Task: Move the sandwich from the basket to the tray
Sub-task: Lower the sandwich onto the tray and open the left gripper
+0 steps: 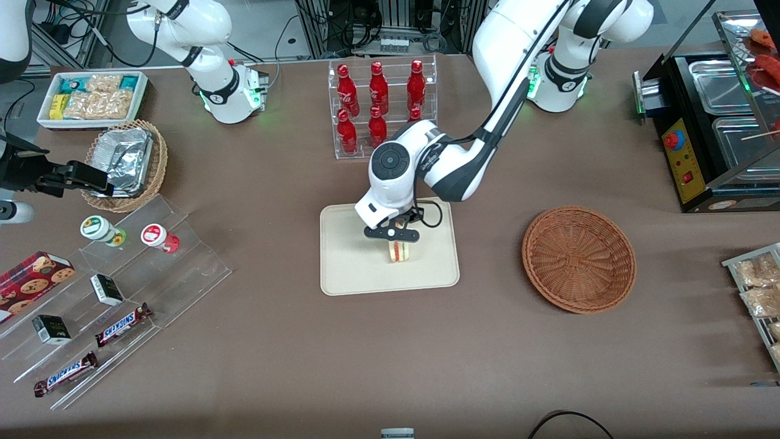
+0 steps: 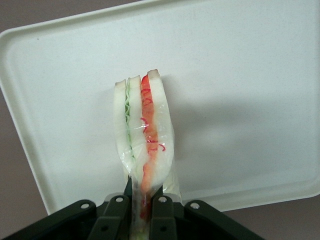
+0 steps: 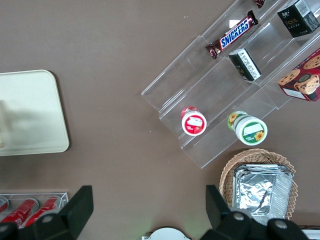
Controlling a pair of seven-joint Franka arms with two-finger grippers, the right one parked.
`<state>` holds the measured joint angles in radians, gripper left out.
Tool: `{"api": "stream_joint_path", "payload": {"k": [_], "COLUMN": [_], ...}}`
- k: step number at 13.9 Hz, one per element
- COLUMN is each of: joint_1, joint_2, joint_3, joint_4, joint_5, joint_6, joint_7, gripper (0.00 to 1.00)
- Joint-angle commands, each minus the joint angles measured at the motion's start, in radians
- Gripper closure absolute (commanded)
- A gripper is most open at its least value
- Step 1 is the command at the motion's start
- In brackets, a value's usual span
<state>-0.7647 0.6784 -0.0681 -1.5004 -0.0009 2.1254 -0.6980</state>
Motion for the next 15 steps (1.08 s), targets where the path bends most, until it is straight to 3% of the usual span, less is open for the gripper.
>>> {"api": "stream_joint_path", "payload": {"k": [1, 8, 9, 10, 11, 15], "joint_1": [-0.024, -0.050, -0.054, -0.059, -0.059, -0.051], "joint_2": [0.030, 0.112, 0.110, 0.109, 0.102, 0.073], "joint_3": [0.016, 0.016, 0.016, 0.016, 0.017, 0.022], "joint_4": [0.037, 0.071, 0.069, 0.069, 0.069, 0.071], "joint_5": [-0.007, -0.002, -0.001, 0.005, 0.007, 0.005], "joint_6": [-0.002, 0.094, 0.093, 0.093, 0.087, 0.027], "joint_7": [-0.014, -0.045, -0.046, -0.041, -0.043, -0.044], "gripper": [1.00, 0.99, 0.61, 0.07, 0.01, 0.00]}}
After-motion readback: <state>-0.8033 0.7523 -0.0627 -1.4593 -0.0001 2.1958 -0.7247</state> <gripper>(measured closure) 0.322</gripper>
